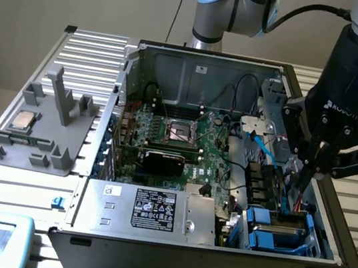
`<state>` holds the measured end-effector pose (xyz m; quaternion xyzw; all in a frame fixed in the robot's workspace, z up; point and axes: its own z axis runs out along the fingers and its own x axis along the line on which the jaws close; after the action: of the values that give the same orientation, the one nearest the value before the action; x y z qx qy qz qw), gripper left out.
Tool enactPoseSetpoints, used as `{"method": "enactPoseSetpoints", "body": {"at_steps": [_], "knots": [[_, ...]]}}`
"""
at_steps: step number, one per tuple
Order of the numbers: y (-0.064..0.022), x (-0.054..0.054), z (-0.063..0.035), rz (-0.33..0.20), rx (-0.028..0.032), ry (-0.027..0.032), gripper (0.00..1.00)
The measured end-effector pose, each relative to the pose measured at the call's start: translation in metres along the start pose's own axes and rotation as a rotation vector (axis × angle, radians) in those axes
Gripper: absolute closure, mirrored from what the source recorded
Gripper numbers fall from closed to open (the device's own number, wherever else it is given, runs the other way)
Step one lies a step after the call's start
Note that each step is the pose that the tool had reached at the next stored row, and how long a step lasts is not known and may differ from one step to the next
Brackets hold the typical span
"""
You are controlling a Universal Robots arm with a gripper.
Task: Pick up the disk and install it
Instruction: 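Insert the second disk wire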
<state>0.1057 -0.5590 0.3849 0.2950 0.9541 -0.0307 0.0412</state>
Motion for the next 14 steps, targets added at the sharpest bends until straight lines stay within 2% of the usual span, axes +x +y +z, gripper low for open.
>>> {"method": "enactPoseSetpoints", "body": {"at_steps": [8, 14], "knots": [[0.0, 0.0002, 0.0017, -0.106, 0.0163, 0.0349, 0.89], [0.0001, 0.0003, 0.0032, -0.192, 0.0256, 0.0569, 0.89]]}}
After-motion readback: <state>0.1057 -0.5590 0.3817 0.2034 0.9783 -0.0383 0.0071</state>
